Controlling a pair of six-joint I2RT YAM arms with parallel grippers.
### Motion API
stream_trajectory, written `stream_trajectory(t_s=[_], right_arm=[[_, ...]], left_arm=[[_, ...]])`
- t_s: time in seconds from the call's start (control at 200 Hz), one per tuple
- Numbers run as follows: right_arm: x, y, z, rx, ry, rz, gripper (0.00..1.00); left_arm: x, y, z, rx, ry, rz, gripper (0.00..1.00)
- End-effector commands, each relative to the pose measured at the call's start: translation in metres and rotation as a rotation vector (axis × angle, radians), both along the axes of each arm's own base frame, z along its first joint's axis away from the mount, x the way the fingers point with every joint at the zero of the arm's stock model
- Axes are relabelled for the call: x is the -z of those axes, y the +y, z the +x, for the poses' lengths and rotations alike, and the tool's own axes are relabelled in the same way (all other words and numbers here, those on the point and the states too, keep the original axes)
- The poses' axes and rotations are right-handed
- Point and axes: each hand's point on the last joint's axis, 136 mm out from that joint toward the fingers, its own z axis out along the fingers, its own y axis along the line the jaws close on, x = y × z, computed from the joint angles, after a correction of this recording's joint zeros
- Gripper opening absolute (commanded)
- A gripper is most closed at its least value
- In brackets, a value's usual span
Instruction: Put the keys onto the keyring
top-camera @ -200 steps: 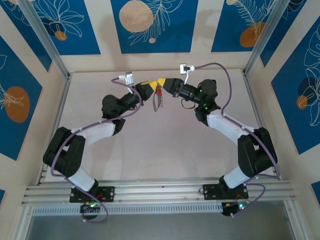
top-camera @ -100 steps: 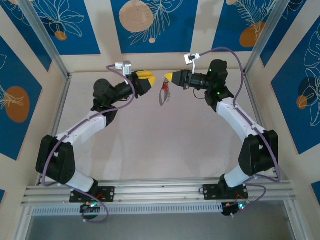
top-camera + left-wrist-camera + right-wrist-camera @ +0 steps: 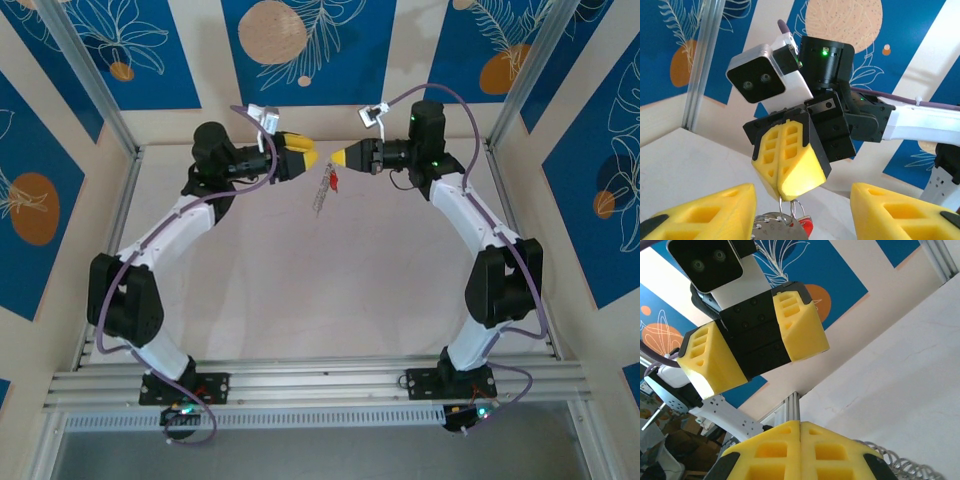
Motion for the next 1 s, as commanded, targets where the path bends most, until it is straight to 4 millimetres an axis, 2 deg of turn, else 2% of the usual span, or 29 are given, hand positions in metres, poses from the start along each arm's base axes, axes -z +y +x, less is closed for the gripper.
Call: stream_trajectory(t_s=[0.0,0.24,0.995], right_arm=[[-0.017,-0.002,-0.008,-0.042,-0.037,0.014,0.0],[-0.018,0.001,-0.009,-0.046,-0.042,0.019,0.0],[-0.015,0.01,-0.007,-0.05,-0.039,0.023,0.0]], left_arm=[[0.002,-0.001,-0.002,0.063,-0.013,0.031,0.5],[0.009,-0.006,0.004,0.095,0.017,0.028,0.45],[0.02,-0.024,-0.001,0.151,0.036,0.011,0.25]])
